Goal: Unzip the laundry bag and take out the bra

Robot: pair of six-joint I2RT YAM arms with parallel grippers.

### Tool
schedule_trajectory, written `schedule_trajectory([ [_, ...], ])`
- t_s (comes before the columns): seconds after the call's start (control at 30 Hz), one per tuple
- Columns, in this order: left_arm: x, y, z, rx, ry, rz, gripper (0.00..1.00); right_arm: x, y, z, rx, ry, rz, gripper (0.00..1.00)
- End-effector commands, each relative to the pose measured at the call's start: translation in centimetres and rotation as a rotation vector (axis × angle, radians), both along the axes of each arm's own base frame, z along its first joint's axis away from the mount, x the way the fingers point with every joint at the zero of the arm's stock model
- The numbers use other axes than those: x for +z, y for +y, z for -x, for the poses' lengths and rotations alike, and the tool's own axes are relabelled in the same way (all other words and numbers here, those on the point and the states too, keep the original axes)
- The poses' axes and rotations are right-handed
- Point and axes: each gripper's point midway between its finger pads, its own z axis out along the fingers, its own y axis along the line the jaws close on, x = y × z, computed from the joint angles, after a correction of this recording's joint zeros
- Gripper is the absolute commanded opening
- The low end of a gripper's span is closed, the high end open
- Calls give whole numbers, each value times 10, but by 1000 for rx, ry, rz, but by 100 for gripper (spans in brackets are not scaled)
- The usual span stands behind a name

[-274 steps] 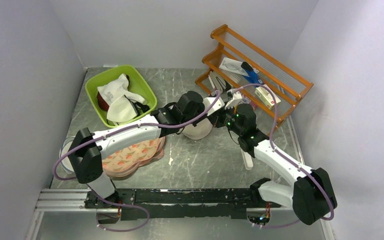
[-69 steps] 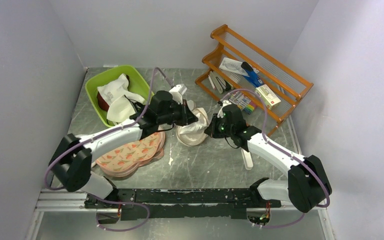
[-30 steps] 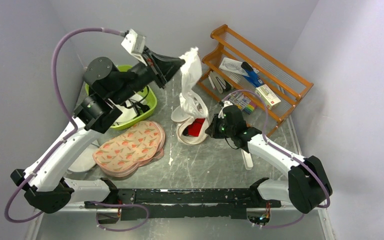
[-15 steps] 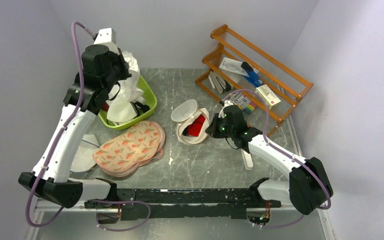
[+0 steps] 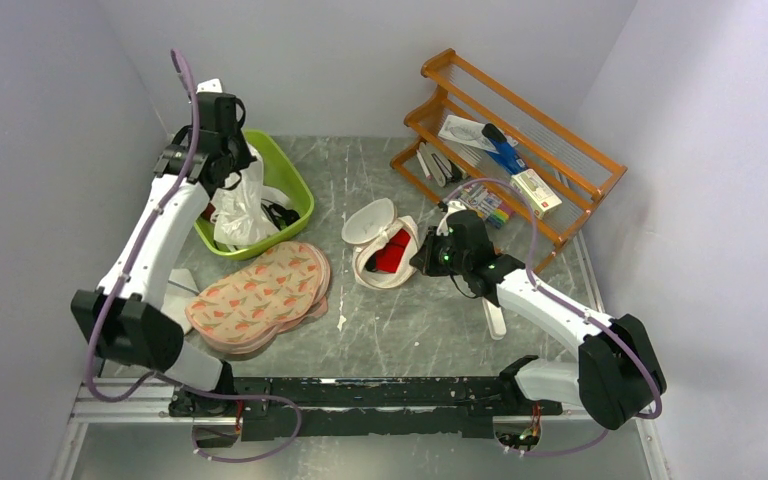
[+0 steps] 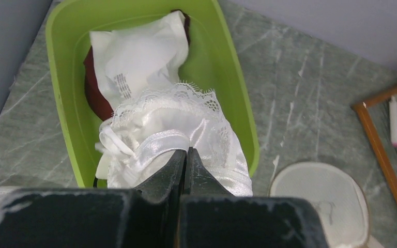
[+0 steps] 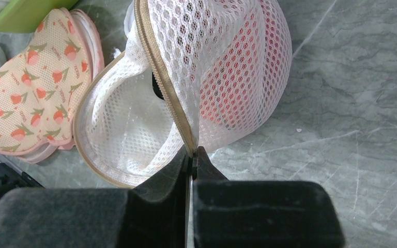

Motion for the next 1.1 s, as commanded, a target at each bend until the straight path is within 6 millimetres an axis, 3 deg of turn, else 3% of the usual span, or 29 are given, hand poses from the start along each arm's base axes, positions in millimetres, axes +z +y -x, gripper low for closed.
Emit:
schedule_trajectory([
  [0.0,9,21,-33,127,-75,-11,7,7,3,-5,1,-24,-20,0],
  [0.23,-43,49,-83,222,-1,-24,7,4,2,-3,0,-15,-20,0],
  [0.43,-60,65,-121,252,-15,-63,7,5,2,-3,-2,-15,-25,0],
  [0.73,-113,89,-165,284,66,-146,7,5,0,-4,0,-18,-2,0],
  [0.83,-130,89,-170,274,120,-144,7,2,-1,-1,0,-11,-3,0],
  [0.93,-129,85,-169,251,124,-127,8,4,-2,0,-3,-16,-7,0],
  [1.0,-125,83,-165,233,112,-117,15,7,-2,-1,-5,-23,-9,0],
  [1.07,-115,81,-161,219,83,-108,30,8,-1,-2,-3,-24,-9,0],
])
